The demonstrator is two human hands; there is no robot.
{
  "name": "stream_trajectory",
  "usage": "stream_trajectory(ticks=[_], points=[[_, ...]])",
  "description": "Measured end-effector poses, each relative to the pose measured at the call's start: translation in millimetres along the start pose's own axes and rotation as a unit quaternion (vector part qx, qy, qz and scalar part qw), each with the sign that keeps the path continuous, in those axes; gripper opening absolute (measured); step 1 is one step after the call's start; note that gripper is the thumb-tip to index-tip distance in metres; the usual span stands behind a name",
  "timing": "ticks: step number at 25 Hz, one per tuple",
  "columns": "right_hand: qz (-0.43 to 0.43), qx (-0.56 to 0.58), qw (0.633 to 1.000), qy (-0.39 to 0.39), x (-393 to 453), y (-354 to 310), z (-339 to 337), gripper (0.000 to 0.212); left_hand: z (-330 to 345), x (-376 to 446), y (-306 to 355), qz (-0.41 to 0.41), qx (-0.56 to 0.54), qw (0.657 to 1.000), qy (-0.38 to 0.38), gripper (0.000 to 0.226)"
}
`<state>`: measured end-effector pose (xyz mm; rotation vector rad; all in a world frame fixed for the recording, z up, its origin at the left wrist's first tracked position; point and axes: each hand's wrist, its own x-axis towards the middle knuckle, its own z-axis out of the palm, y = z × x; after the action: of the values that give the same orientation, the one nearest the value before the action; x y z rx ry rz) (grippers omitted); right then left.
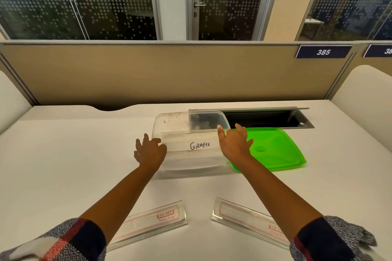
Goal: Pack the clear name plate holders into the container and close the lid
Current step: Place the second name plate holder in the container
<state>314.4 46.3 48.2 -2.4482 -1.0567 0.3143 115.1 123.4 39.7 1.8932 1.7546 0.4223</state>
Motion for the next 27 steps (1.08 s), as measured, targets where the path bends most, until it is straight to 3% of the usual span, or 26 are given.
stream_trajectory(ticks=[3,7,11,16,20,24,27], points=[[0.023,-0.058,0.997,-0.044,1.0,0.6,6.9,0.072,3.1,-0.2,-3.2,0.039,0.073,0.996,-0.009,0.039],[0.039,-0.078,0.995,-0.043,0.9,-1.5,11.4,0.080,2.5,1.6,-2.4,0.062,0.141,0.988,-0.026,0.049],[0.025,-0.074,0.995,-0.058,0.3,1.3,9.2,0.078,6.5,-3.1,-9.2,0.082,0.166,0.983,0.006,0.049],[-0.045,-0.004,0.999,-0.013,-13.0,16.9,-5.0,0.061,4.5,-23.3,-5.8,0.172,0.109,0.976,0.078,0.044],[-0.150,0.036,0.987,0.031,-46.5,32.6,-13.3,0.045,6.2,-63.3,-11.9,0.223,0.045,0.968,0.101,0.040],[-0.203,0.039,0.978,0.004,-93.2,47.6,-8.1,0.041,20.1,-111.2,-33.0,0.258,0.074,0.960,0.082,0.038],[-0.224,0.070,0.972,-0.029,-124.0,55.8,3.7,0.038,29.1,-136.4,-52.4,0.225,0.073,0.970,0.064,0.036]])
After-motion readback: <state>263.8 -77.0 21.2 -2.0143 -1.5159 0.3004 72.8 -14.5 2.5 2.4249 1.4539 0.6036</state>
